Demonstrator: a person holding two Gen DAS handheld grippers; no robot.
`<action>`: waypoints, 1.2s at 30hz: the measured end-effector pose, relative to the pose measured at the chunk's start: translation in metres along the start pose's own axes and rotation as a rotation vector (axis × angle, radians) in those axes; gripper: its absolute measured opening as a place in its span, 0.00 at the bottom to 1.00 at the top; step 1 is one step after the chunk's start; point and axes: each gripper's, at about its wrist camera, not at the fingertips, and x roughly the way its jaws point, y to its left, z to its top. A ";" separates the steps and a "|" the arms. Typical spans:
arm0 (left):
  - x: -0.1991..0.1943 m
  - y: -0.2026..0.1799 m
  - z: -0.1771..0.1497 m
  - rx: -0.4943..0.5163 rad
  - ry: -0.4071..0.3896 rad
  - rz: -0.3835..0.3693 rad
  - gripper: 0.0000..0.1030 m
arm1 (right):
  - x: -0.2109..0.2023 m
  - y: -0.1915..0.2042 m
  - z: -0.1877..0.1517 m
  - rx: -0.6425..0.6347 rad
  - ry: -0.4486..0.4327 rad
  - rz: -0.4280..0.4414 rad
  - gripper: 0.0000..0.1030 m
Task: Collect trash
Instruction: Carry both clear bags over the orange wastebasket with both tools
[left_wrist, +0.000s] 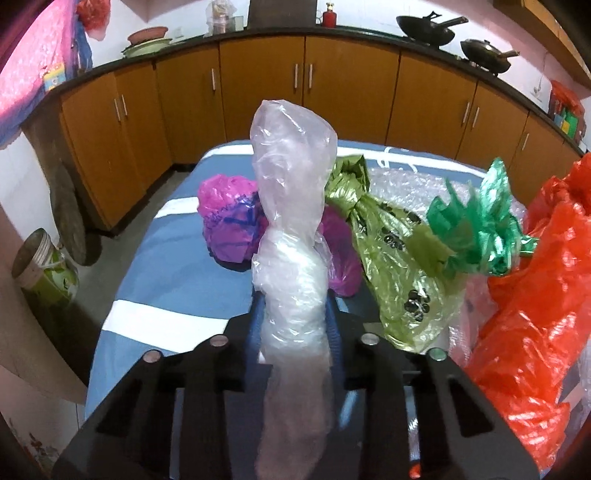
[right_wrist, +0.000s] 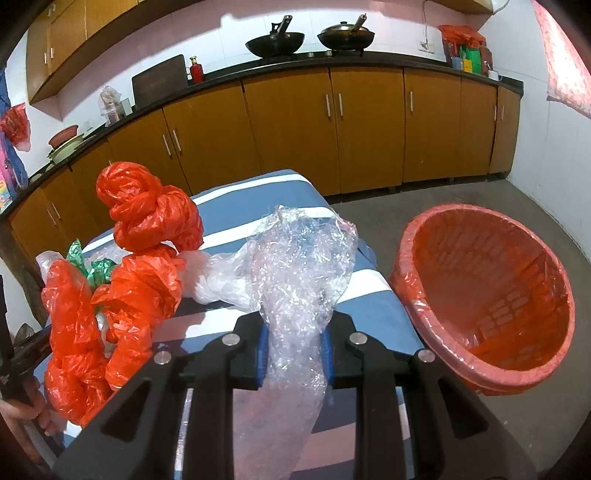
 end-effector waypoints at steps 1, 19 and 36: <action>-0.004 0.000 0.000 0.004 -0.013 0.005 0.29 | -0.002 -0.001 0.001 -0.001 -0.006 0.001 0.23; -0.126 -0.074 0.037 0.130 -0.254 -0.214 0.27 | -0.058 -0.068 0.022 0.016 -0.147 -0.059 0.23; -0.123 -0.239 0.018 0.273 -0.202 -0.530 0.27 | -0.085 -0.196 0.042 0.077 -0.205 -0.249 0.23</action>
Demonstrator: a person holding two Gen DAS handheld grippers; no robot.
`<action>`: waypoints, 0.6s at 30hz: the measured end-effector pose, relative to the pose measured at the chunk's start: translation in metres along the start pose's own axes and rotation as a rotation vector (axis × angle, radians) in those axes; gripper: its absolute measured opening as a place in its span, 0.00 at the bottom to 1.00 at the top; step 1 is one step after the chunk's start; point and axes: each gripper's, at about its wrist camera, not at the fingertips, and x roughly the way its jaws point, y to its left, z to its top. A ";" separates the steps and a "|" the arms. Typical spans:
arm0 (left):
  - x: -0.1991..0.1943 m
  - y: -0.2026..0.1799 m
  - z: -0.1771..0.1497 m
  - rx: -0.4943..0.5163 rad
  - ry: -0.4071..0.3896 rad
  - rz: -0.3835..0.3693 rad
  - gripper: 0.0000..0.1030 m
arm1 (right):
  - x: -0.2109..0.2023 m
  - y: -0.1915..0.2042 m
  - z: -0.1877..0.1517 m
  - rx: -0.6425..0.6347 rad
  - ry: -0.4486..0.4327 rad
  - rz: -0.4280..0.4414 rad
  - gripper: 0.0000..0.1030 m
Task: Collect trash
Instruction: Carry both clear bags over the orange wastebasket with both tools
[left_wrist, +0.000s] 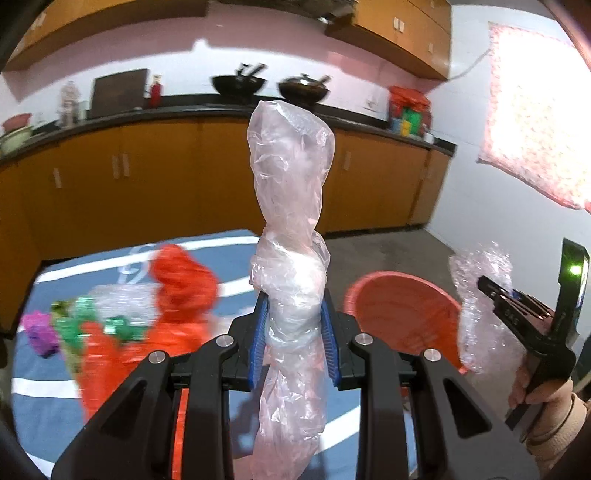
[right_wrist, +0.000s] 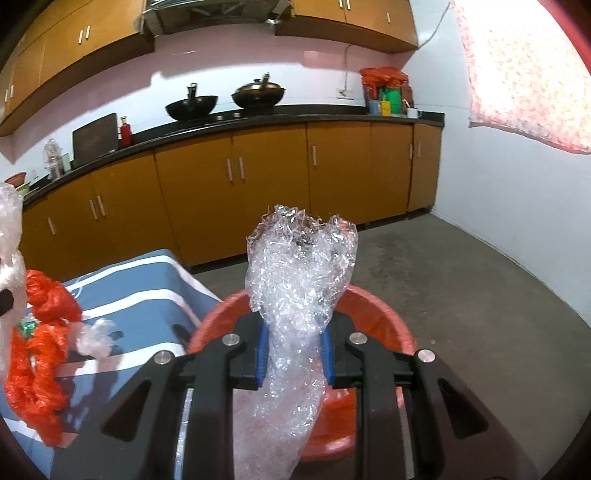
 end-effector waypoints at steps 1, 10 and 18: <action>0.008 -0.008 0.000 0.008 0.007 -0.016 0.27 | 0.003 -0.005 0.000 0.002 0.002 -0.006 0.23; 0.060 -0.064 -0.009 0.054 0.070 -0.122 0.27 | 0.031 -0.030 0.003 0.000 -0.001 -0.029 0.23; 0.098 -0.096 -0.012 0.119 0.111 -0.165 0.27 | 0.055 -0.041 0.004 -0.009 -0.013 -0.042 0.23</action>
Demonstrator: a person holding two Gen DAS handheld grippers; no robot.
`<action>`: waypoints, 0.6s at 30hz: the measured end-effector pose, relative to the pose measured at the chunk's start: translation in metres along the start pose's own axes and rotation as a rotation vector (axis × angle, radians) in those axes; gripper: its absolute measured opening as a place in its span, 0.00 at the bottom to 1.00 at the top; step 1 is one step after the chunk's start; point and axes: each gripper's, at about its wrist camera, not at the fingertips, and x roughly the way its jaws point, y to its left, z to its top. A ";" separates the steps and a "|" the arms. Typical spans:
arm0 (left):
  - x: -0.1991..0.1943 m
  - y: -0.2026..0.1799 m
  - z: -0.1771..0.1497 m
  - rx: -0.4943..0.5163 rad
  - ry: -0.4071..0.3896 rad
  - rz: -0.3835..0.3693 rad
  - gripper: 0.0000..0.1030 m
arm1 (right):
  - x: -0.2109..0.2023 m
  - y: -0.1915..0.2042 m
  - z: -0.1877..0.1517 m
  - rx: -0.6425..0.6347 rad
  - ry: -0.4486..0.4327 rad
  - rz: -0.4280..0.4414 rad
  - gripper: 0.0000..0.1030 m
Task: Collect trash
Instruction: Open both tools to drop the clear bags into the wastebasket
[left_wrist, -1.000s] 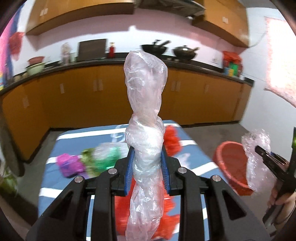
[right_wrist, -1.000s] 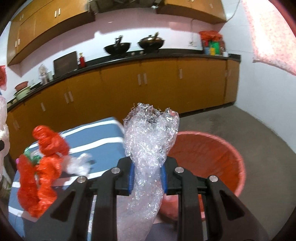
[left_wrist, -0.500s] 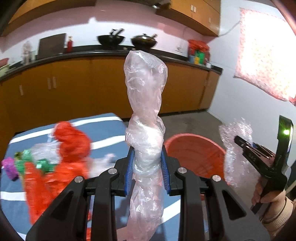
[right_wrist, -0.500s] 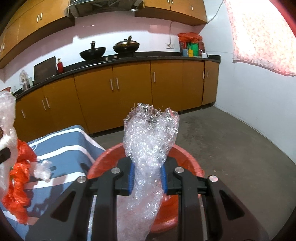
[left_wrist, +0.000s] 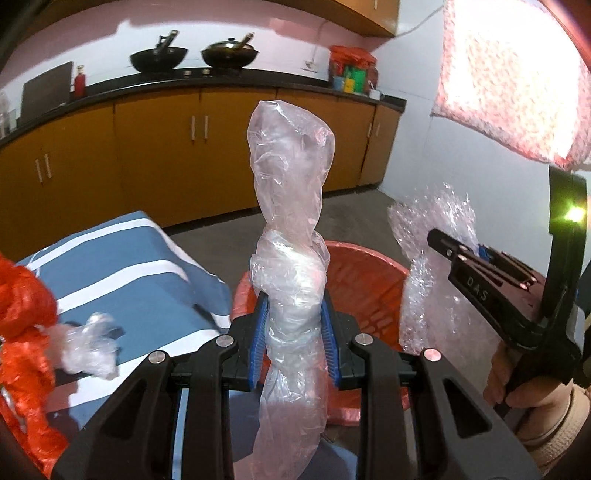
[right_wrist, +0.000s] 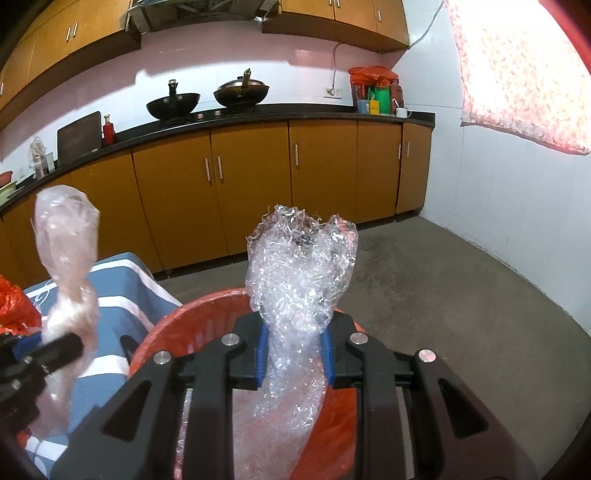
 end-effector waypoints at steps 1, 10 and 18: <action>0.004 -0.001 0.000 0.004 0.006 -0.003 0.27 | 0.003 0.000 -0.001 0.002 0.001 -0.001 0.23; 0.036 -0.011 0.003 0.023 0.060 -0.023 0.28 | 0.018 -0.014 -0.005 0.035 0.015 0.012 0.28; 0.051 -0.014 0.001 0.000 0.106 -0.038 0.42 | 0.017 -0.022 -0.005 0.046 0.009 0.042 0.47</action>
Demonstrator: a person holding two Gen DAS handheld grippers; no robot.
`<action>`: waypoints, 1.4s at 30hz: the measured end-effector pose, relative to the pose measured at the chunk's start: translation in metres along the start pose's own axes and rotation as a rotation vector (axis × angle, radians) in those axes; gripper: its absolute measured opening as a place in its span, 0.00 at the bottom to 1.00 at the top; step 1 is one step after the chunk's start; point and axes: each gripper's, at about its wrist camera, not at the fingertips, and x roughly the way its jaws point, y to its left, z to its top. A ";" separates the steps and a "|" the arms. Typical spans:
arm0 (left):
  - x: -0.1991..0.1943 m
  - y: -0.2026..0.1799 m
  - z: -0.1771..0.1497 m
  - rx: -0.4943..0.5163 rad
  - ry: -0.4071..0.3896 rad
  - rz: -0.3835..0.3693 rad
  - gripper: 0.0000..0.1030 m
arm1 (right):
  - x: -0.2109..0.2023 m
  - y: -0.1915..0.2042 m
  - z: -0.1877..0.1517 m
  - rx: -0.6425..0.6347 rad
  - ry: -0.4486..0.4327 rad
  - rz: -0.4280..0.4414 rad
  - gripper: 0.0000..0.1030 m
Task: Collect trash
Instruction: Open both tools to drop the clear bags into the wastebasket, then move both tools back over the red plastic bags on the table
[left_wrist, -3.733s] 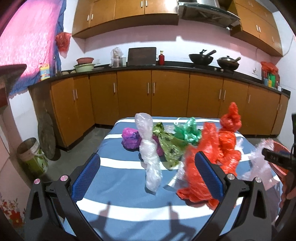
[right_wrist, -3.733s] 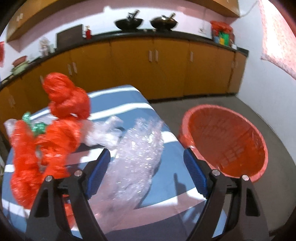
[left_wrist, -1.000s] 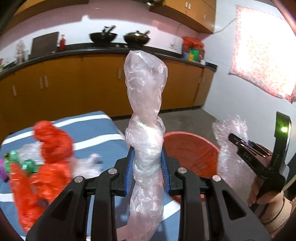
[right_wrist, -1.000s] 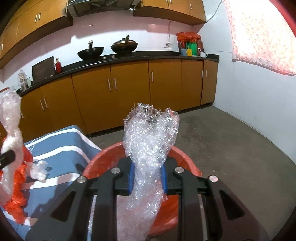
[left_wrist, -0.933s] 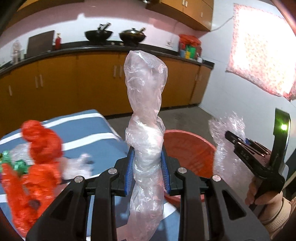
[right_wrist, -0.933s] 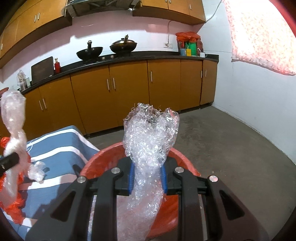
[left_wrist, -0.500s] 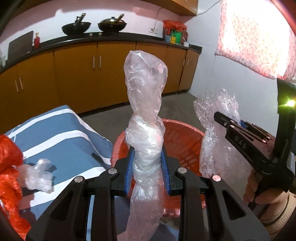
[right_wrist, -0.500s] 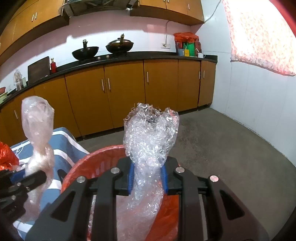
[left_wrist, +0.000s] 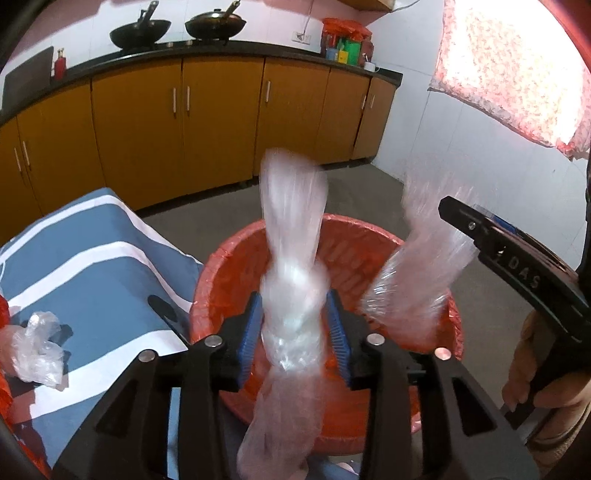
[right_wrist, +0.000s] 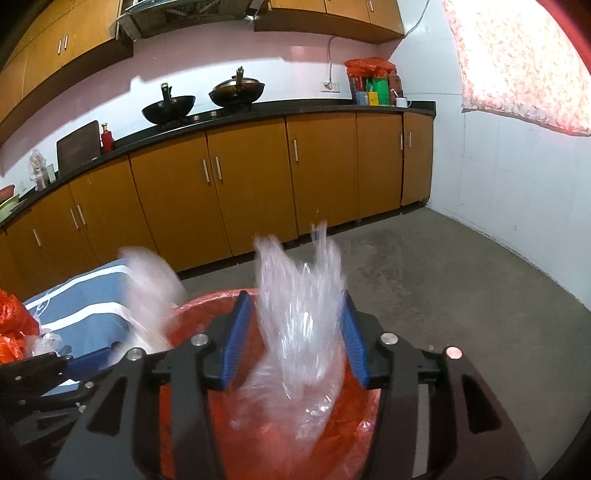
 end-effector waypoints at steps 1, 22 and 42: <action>0.000 0.000 0.000 0.000 0.002 -0.002 0.43 | 0.000 0.000 0.000 0.002 0.001 0.003 0.48; -0.134 0.075 -0.042 -0.073 -0.197 0.244 0.59 | -0.056 0.073 0.000 -0.083 -0.016 0.183 0.57; -0.284 0.237 -0.164 -0.418 -0.271 0.742 0.62 | -0.087 0.308 -0.083 -0.281 0.223 0.609 0.57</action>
